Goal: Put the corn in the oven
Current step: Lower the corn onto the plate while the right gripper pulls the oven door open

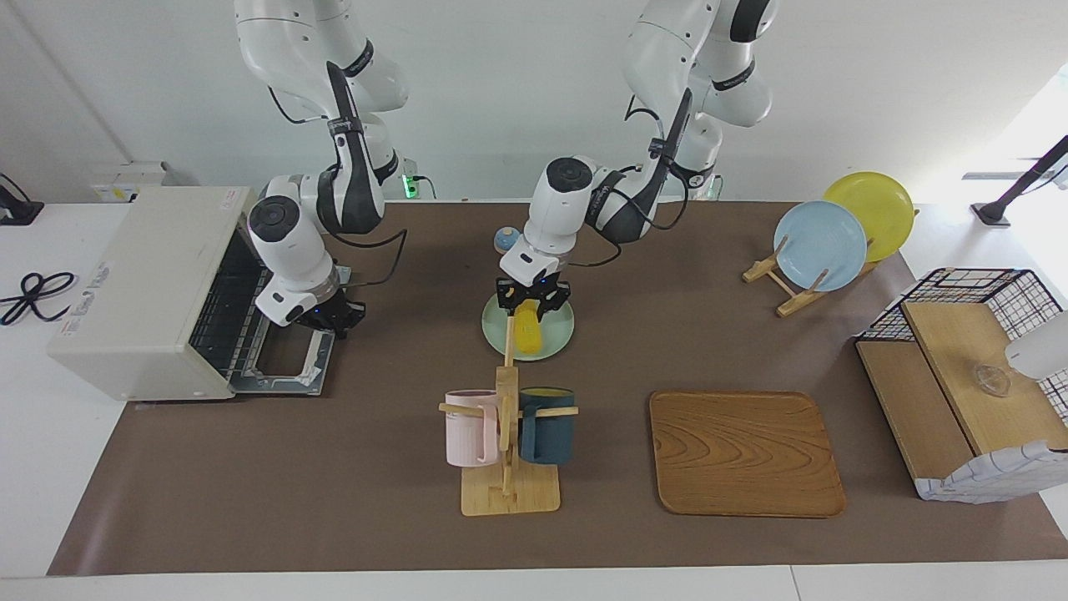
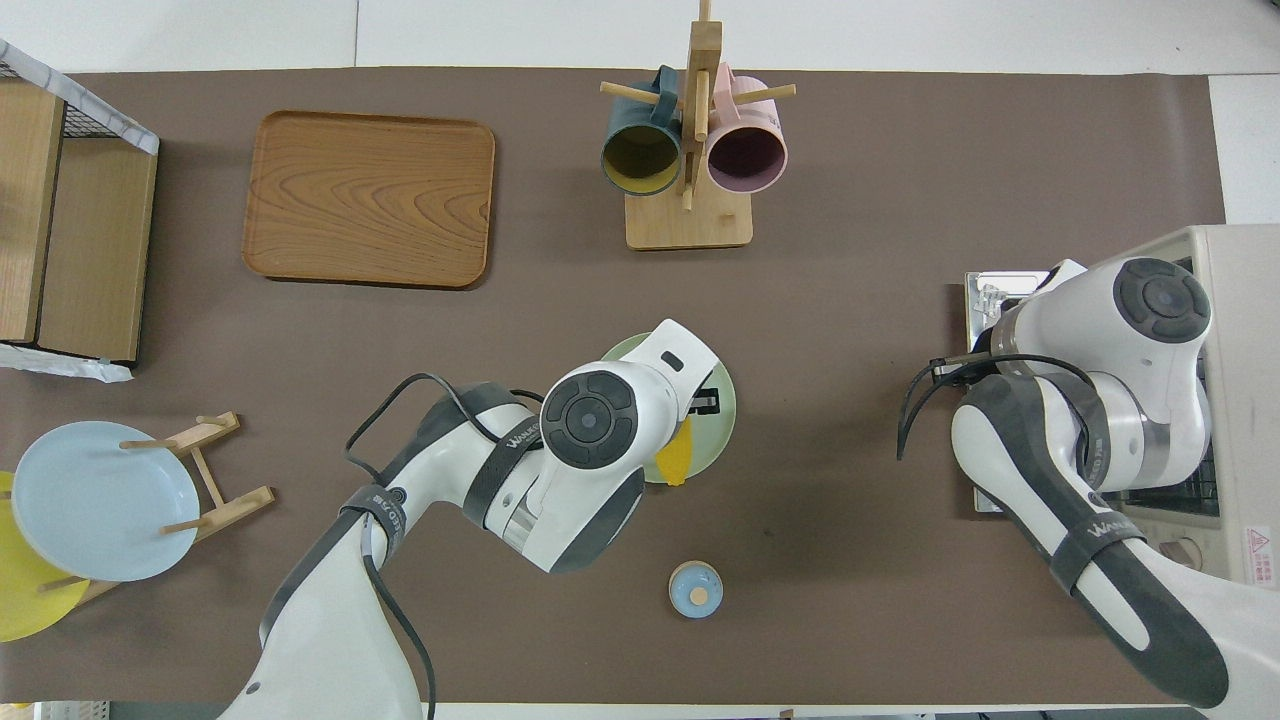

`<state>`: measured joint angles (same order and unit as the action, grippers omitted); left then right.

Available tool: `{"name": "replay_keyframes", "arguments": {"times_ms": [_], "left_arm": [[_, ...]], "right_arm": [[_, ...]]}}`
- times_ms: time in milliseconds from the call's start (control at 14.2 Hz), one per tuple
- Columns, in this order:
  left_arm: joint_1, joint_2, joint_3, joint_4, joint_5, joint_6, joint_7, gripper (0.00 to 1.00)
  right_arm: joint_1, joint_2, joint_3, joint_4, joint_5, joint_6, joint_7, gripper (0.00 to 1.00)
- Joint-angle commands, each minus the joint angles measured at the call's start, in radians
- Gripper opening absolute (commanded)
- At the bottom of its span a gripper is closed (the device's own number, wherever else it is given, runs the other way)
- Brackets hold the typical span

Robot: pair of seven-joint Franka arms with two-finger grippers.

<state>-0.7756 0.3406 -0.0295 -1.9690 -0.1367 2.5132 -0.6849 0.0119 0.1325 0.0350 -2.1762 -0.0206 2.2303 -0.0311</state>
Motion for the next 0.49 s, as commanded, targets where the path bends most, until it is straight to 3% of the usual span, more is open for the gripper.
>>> {"name": "replay_keyframes", "arguments": {"times_ms": [0,140,211,281,351,421], "left_arm": [[-0.021,-0.019,0.019,-0.037,-0.008,0.021,0.018,0.00],[-0.024,-0.020,0.019,-0.041,-0.008,0.019,0.019,0.00],[-0.022,-0.020,0.019,-0.041,-0.008,0.019,0.027,0.00],[-0.019,-0.020,0.019,-0.039,-0.008,0.019,0.048,0.06],[-0.017,-0.019,0.019,-0.039,-0.008,0.018,0.053,0.51],[-0.017,-0.020,0.019,-0.037,-0.008,0.015,0.054,0.91]], "right_arm": [[0.017,-0.027,-0.006,0.110,0.024,-0.145,0.002,0.25],[0.017,-0.089,0.005,0.145,0.027,-0.233,0.002,0.36],[0.017,-0.128,0.006,0.160,0.027,-0.298,0.003,0.48],[0.017,-0.164,0.008,0.183,0.027,-0.358,0.003,0.76],[0.014,-0.197,0.008,0.193,0.028,-0.392,-0.004,1.00],[0.010,-0.211,0.006,0.194,0.031,-0.409,-0.009,1.00]]}}
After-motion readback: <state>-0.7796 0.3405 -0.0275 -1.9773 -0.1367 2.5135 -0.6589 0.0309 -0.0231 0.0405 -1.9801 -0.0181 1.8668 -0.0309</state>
